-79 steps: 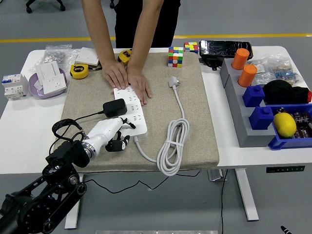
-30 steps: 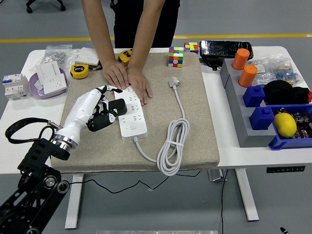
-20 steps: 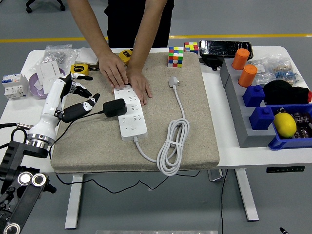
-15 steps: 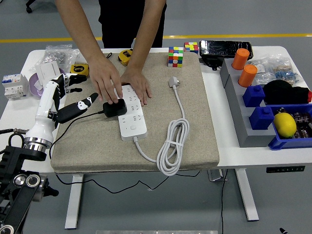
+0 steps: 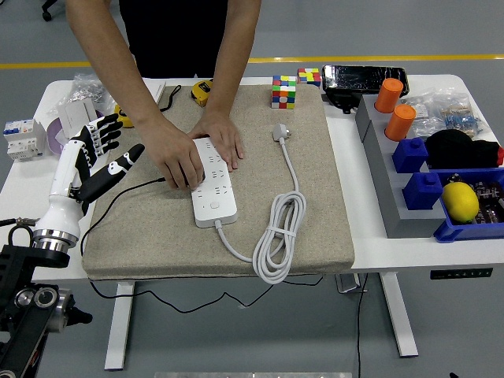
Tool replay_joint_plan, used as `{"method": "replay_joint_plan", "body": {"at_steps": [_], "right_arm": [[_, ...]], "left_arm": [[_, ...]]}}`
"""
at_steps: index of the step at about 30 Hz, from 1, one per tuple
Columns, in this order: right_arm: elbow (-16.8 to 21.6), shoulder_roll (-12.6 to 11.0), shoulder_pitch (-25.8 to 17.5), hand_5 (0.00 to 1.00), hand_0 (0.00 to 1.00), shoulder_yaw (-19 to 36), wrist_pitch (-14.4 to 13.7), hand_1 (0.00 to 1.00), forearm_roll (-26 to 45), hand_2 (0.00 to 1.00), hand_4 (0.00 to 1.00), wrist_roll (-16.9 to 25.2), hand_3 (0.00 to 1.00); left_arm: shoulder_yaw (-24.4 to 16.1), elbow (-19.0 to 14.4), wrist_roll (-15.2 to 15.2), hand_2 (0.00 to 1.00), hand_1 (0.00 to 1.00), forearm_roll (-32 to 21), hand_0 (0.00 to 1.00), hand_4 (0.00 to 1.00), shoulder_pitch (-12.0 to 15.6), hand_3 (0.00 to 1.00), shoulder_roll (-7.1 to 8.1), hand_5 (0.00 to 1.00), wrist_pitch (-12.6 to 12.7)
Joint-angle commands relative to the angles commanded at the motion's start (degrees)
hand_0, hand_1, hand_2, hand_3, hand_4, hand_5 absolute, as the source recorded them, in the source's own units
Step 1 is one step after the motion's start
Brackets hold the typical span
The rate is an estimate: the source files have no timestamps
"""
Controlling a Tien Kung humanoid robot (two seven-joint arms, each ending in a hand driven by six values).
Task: Pick up the plug,place it near the board,insert it into the board,press the button
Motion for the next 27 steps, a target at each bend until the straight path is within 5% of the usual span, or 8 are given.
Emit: {"method": "replay_joint_plan", "body": {"at_steps": [8,9,15,27], "right_arm": [[0.0,-0.03,-0.03,0.96,0.826,-0.39,-0.08,0.755,0.64,0.748,0.998,0.28,0.779],[0.0,-0.03,-0.08,0.961,0.826,-0.34,-0.07,0.755,0.6,0.748,0.998,0.24,0.779],[0.0,-0.02,-0.3,0.961,0.826,0.14,-0.09,0.755,0.45,0.748,0.998,0.09,0.779],[0.0,-0.14,-0.19,0.962,0.826,-0.16,-0.11,0.755,0.82,0.748,0.998,0.19,0.779]], "left_arm": [[-1.01,0.84,-0.03,0.817,0.835,-0.64,0.759,0.998,0.3,0.806,-0.16,0.469,-0.03],[-1.04,1.01,-0.15,0.872,0.9,-1.06,0.849,0.998,0.25,0.841,-0.21,0.472,0.04],[-1.13,1.36,-0.25,0.906,0.94,-2.86,0.908,0.998,-0.04,0.876,-0.19,0.484,0.0],[-1.75,1.33,-0.01,0.904,0.94,-2.45,0.913,0.998,0.13,0.88,-0.29,0.492,-0.28]]}}
